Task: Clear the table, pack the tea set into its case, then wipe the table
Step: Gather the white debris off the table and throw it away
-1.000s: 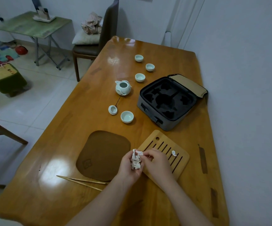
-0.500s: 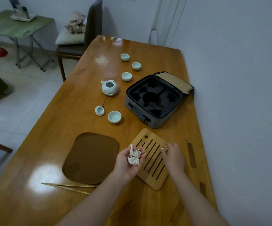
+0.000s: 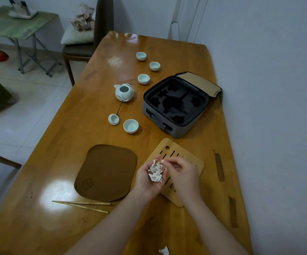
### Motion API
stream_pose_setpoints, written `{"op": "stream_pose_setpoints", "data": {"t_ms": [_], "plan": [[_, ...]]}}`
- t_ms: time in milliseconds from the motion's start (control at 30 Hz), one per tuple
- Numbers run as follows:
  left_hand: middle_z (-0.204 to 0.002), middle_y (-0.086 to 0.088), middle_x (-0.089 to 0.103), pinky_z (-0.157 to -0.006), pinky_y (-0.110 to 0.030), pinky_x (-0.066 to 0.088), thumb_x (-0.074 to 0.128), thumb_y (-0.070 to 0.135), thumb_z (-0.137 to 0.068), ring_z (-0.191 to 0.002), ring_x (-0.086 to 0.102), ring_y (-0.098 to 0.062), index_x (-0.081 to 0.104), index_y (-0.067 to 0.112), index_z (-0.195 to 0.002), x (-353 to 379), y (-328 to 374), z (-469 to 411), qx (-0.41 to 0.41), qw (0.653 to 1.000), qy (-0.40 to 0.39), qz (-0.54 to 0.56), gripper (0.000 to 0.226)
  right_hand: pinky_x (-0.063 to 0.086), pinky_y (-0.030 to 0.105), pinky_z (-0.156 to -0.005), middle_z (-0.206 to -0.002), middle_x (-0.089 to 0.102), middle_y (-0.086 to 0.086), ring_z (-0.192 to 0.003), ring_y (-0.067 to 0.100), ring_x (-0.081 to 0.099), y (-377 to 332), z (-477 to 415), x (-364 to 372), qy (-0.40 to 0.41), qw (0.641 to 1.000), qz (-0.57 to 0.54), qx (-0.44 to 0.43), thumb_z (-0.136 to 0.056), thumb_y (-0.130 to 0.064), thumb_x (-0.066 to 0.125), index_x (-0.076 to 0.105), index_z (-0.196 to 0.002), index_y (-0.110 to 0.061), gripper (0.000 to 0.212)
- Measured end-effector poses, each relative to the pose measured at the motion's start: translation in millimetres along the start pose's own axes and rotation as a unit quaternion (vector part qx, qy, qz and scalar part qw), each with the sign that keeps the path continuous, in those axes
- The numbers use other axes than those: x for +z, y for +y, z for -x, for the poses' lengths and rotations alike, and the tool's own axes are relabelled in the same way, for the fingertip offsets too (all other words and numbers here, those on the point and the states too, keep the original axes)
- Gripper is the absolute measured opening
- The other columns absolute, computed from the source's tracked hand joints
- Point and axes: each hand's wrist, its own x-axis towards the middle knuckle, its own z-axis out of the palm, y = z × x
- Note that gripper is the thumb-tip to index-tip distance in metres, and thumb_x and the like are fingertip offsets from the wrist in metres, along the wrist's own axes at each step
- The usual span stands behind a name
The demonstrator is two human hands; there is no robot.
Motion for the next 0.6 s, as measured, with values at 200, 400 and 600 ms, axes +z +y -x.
{"op": "stream_pose_setpoints", "data": {"t_ms": [200, 400, 600], "plan": [[-0.115, -0.015, 0.069, -0.098, -0.042, 0.048, 0.041, 0.018, -0.098, -0.109, 0.063, -0.029, 0.067, 0.006, -0.114, 1, -11, 10, 0.018, 1.0, 0.003, 0.01, 0.033, 0.048, 0.008, -0.069, -0.107, 0.062, -0.013, -0.094, 0.001, 0.058, -5, 25, 23, -0.055, 0.997, 0.057, 0.016, -0.089, -0.029, 0.068, 0.074, -0.107, -0.023, 0.02], [-0.101, -0.014, 0.071, -0.095, -0.037, 0.05, 0.04, 0.019, -0.097, -0.097, 0.065, -0.026, 0.068, 0.003, -0.107, -1, -10, 20, -0.002, 0.998, 0.0, 0.056, 0.033, 0.052, 0.014, -0.066, -0.093, 0.06, -0.01, -0.08, 0.0, 0.06, 2, 41, 4, 0.006, 0.999, -0.032, 0.024, -0.091, -0.024, 0.066, 0.074, -0.103, -0.019, 0.015], [-0.096, -0.014, 0.072, -0.07, -0.034, 0.059, 0.038, 0.023, -0.1, -0.09, 0.068, -0.025, 0.065, 0.005, -0.109, -12, -9, 32, -0.029, 0.998, 0.006, 0.051, 0.034, 0.044, 0.013, -0.062, -0.097, 0.056, -0.014, -0.078, 0.0, 0.054, 21, 64, -6, -0.019, 0.998, 0.053, 0.041, -0.092, -0.032, 0.062, 0.069, -0.107, -0.026, 0.017]]}}
